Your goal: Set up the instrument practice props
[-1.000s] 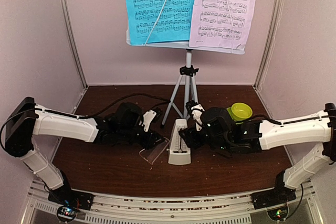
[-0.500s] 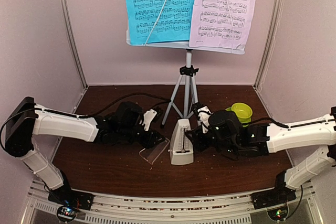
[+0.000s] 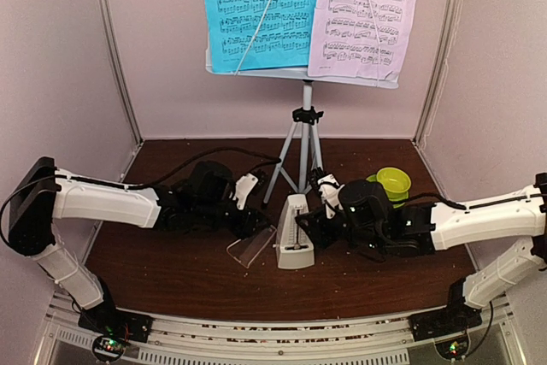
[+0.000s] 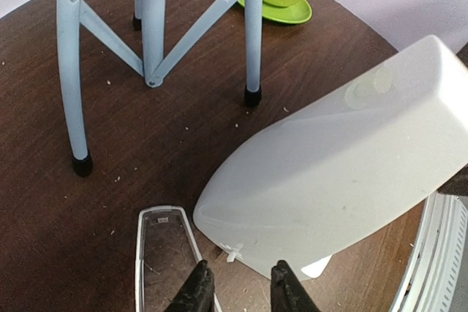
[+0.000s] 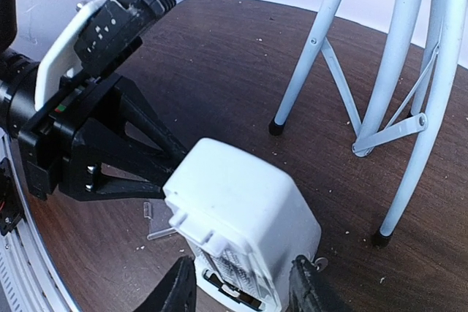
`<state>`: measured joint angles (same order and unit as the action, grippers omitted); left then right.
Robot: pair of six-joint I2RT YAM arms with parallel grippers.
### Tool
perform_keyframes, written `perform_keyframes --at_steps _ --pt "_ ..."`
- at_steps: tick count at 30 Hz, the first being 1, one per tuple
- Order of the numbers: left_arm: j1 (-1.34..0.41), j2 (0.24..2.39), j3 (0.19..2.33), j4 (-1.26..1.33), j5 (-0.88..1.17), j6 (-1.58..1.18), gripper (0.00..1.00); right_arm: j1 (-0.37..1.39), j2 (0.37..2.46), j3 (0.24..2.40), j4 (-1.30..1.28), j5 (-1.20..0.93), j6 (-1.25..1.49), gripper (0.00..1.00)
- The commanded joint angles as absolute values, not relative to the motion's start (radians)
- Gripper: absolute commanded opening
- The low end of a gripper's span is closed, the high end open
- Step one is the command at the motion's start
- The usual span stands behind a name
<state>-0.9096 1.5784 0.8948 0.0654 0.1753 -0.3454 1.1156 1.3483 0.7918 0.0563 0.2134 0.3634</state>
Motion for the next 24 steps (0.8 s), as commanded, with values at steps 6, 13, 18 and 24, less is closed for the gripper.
perform_keyframes --at_steps 6,13,18,24 --pt "-0.904 1.596 0.975 0.062 0.216 -0.264 0.29 1.096 1.368 0.805 0.072 0.238 0.345 0.4" --pt "-0.904 1.582 0.965 0.057 0.235 -0.251 0.29 1.084 1.391 0.815 0.078 0.248 0.361 0.36" --pt "-0.904 1.567 0.946 0.062 0.234 -0.25 0.29 1.082 1.385 0.799 0.092 0.246 0.386 0.32" --pt "-0.904 1.564 0.941 0.069 0.232 -0.251 0.29 1.083 1.358 0.764 0.107 0.228 0.37 0.27"
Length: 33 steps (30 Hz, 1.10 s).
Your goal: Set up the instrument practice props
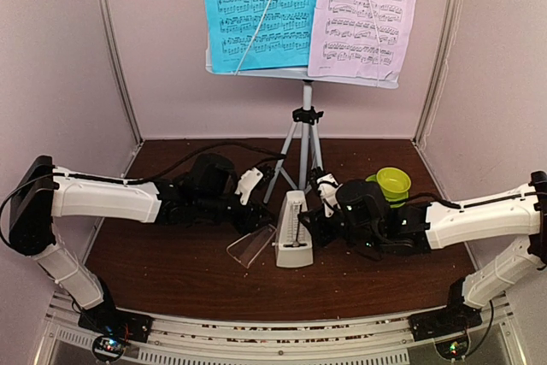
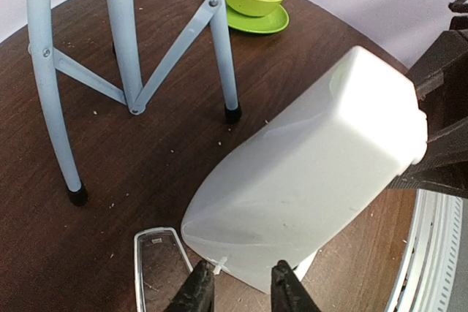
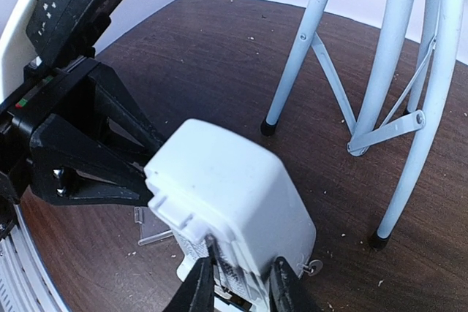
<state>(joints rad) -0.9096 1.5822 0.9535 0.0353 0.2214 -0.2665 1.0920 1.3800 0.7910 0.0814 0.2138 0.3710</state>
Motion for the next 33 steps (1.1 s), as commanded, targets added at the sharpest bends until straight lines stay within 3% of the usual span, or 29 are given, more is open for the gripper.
perform_keyframes --at_steps 1,12,17,20,25,33 --pt "-0.904 1.562 0.94 0.069 0.229 -0.25 0.29 1.082 1.355 0.762 0.107 0.221 0.365 0.27" --pt "-0.904 1.553 0.92 0.085 0.218 -0.264 0.29 1.085 1.282 0.672 0.134 0.14 0.343 0.38" --pt "-0.904 1.545 0.914 0.089 0.208 -0.271 0.34 1.092 1.274 0.674 0.124 0.145 0.359 0.68" --pt "-0.904 1.54 0.908 0.093 0.197 -0.281 0.41 1.101 1.285 0.702 0.109 0.16 0.374 0.77" --pt "-0.904 1.52 0.892 0.103 0.158 -0.297 0.5 1.12 1.324 0.765 0.084 0.211 0.392 0.82" --pt "-0.904 1.478 0.869 0.107 0.089 -0.317 0.54 1.121 1.35 0.814 -0.018 0.377 0.439 0.84"
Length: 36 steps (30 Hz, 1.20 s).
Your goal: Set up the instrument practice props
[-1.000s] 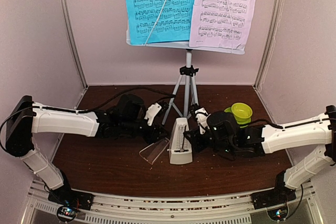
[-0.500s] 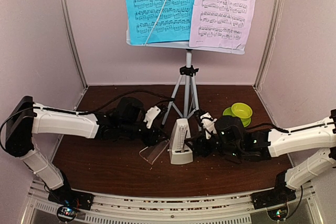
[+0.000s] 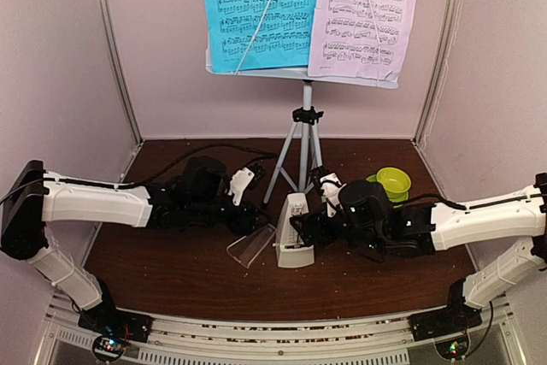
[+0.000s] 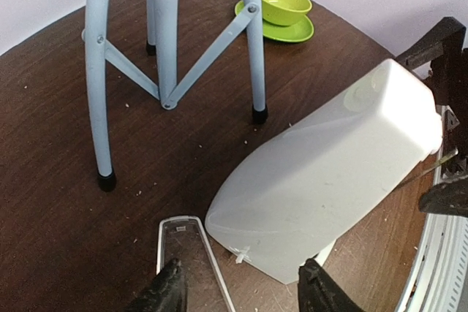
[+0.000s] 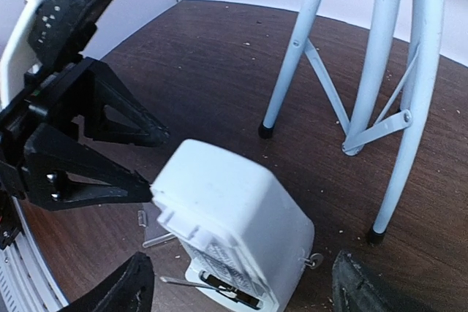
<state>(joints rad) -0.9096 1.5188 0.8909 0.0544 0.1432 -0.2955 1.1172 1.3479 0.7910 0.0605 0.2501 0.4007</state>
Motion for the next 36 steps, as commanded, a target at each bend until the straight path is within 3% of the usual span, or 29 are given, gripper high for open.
perform_keyframes --at_steps 1,18,22,28,36 --pt "-0.902 1.47 0.861 0.11 0.073 -0.326 0.54 1.119 1.343 0.808 -0.042 0.393 0.446 0.84" --pt "-0.719 1.344 0.744 0.143 0.025 -0.403 0.55 1.045 0.97 0.48 -0.187 0.429 0.546 0.9" --pt "-0.651 1.31 0.729 0.14 0.031 -0.413 0.55 1.03 0.856 0.483 -0.226 0.42 0.508 0.99" --pt "-0.551 1.257 0.758 0.075 0.031 -0.39 0.56 0.895 0.762 0.519 -0.272 0.344 0.445 1.0" --pt "-0.466 1.209 0.921 -0.1 -0.008 -0.309 0.7 0.677 0.76 0.674 -0.314 0.2 0.353 1.0"
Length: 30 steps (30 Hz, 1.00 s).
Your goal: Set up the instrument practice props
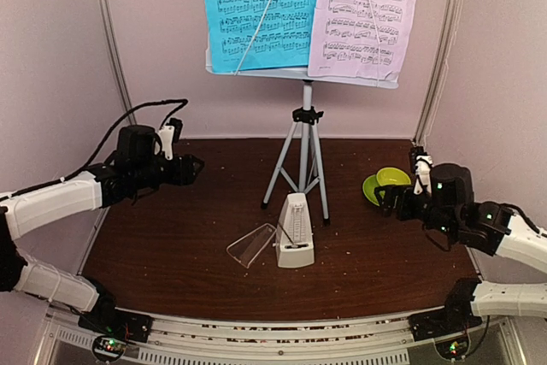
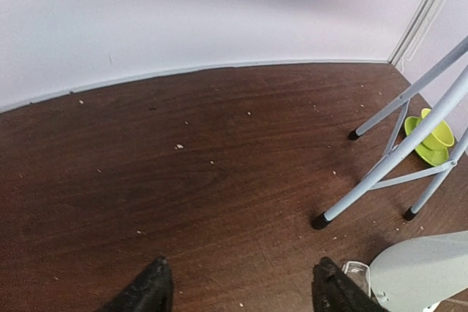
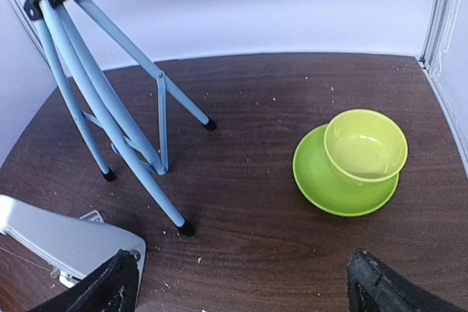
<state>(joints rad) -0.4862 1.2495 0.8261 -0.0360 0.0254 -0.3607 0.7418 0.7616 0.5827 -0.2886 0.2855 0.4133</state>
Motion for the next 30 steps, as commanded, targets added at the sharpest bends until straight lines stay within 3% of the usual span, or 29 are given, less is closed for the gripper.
perform_keyframes --at_steps 1,6,15,30 --pt "-0.461 1.204 0.941 -0.13 -0.023 -0.308 0.75 0.658 0.767 0.697 -0.318 0.175 0.347 1.0" --pt "-0.454 1.163 0.999 -0.21 -0.075 -0.332 0.98 0.596 0.813 0.821 -0.348 0.085 0.342 1.0" --pt "-0.453 1.018 0.967 -0.379 -0.161 -0.442 0.98 0.579 0.823 0.886 -0.347 0.021 0.387 1.0" --pt "-0.453 0.766 0.747 -0.555 -0.3 -0.641 0.98 0.577 0.693 0.586 -0.198 -0.062 0.519 1.0"
